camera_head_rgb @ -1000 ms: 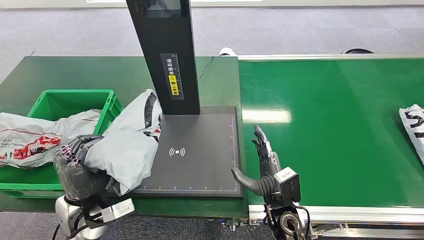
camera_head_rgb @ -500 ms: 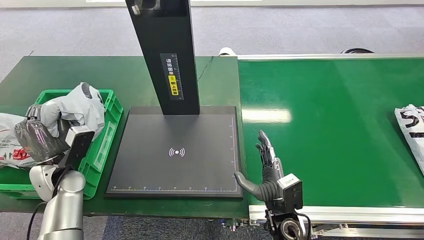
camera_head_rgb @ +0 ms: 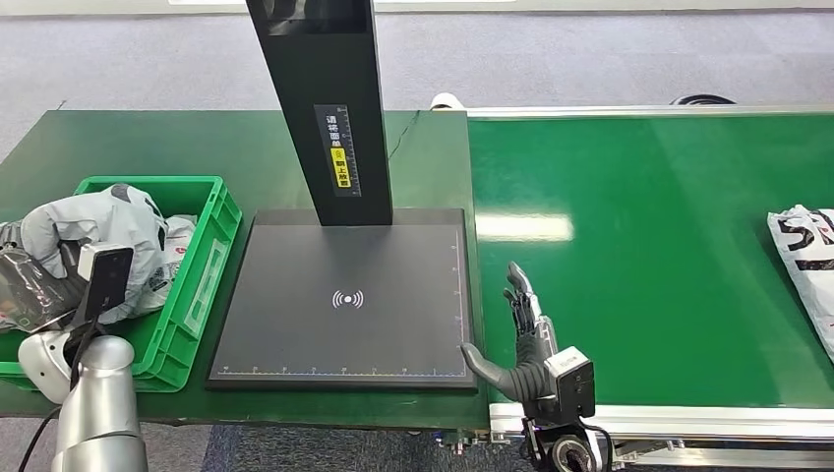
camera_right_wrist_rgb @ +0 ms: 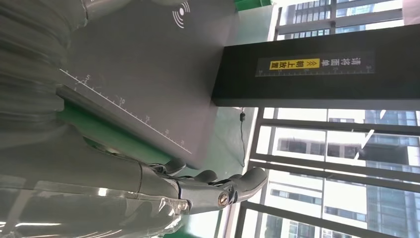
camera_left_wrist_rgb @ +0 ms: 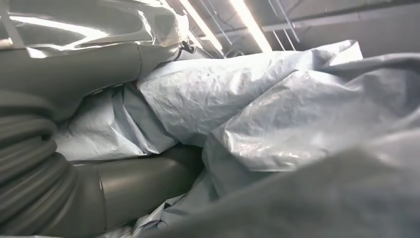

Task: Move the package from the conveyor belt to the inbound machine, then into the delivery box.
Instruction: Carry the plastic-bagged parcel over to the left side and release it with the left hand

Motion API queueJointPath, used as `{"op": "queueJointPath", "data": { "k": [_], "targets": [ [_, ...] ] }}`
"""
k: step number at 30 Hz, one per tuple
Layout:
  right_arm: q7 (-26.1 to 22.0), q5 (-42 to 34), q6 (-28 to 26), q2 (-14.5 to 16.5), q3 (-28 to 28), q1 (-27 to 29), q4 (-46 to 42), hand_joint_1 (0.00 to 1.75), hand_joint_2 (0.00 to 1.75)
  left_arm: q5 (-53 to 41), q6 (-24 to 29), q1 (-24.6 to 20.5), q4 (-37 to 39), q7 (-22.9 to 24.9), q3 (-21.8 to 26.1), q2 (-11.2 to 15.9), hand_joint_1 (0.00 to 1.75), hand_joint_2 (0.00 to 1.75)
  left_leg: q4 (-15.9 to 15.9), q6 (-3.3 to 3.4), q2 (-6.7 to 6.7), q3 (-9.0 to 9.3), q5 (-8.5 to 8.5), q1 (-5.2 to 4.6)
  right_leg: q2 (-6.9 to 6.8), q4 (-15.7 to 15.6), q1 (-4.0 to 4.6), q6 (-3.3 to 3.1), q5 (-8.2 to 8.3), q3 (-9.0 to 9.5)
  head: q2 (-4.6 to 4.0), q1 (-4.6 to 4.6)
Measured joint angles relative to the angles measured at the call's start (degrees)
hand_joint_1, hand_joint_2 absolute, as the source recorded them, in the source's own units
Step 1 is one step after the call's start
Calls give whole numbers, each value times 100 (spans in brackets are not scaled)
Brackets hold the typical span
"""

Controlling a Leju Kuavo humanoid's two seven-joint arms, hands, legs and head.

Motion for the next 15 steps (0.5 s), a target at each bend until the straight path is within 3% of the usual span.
{"op": "queueJointPath", "data": {
  "k": [3,5,7,9,15],
  "targets": [
    [0,0,-3,-2,1,20,0,0,175,-132,0,-44,74,60,76,9,175,175,0,0,-1,0,0,0,-1,0,-1,0,0,-1,0,0],
    [0,0,-4,-4,2,24,-1,0,175,-214,0,-81,201,217,13,39,119,175,0,0,-1,0,0,-1,-1,0,-1,0,0,0,1,0],
    [0,0,-6,-7,1,24,-5,0,175,-229,0,-108,364,418,-145,93,33,175,0,0,-1,1,0,-1,-1,0,-1,0,0,1,1,0],
    [2,0,-9,-13,0,23,-17,0,175,-169,0,-119,511,651,-396,158,1,175,1,0,-2,1,0,-1,-1,0,-1,0,1,2,0,0],
    [26,0,-11,-37,-1,21,-46,0,175,-33,-132,-106,741,986,-1205,326,0,175,0,0,-3,1,0,-1,-1,0,-1,0,1,4,0,0]
  ]
}}
